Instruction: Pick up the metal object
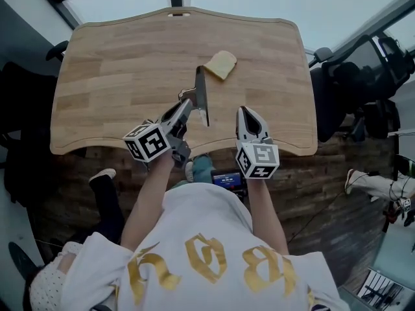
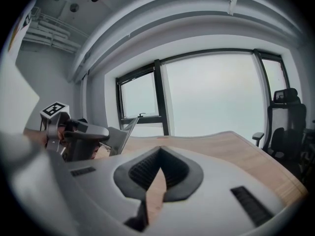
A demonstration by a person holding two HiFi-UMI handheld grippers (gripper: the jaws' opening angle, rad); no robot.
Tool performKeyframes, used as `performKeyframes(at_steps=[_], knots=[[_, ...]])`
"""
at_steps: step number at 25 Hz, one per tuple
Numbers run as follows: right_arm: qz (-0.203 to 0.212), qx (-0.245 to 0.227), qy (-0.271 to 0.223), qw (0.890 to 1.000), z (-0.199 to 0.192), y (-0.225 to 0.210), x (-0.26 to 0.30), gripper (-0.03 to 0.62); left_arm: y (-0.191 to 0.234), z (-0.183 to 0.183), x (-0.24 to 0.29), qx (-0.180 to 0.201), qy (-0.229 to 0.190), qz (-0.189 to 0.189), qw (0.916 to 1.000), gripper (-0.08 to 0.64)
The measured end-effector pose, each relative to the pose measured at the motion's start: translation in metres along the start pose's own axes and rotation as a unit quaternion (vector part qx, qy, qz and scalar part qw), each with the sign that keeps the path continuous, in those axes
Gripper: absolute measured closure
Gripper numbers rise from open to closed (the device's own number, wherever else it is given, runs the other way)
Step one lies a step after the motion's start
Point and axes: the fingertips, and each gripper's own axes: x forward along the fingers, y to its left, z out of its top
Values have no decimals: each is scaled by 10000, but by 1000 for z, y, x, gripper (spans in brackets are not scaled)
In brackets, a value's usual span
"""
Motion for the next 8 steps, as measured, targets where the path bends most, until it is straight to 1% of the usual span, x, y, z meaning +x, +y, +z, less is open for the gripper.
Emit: performKeyframes(at_steps=[8], knots=[[63,-46,70,9999,-6,3,1,581,-1,-1,1,-13,-49,2,10000,540]])
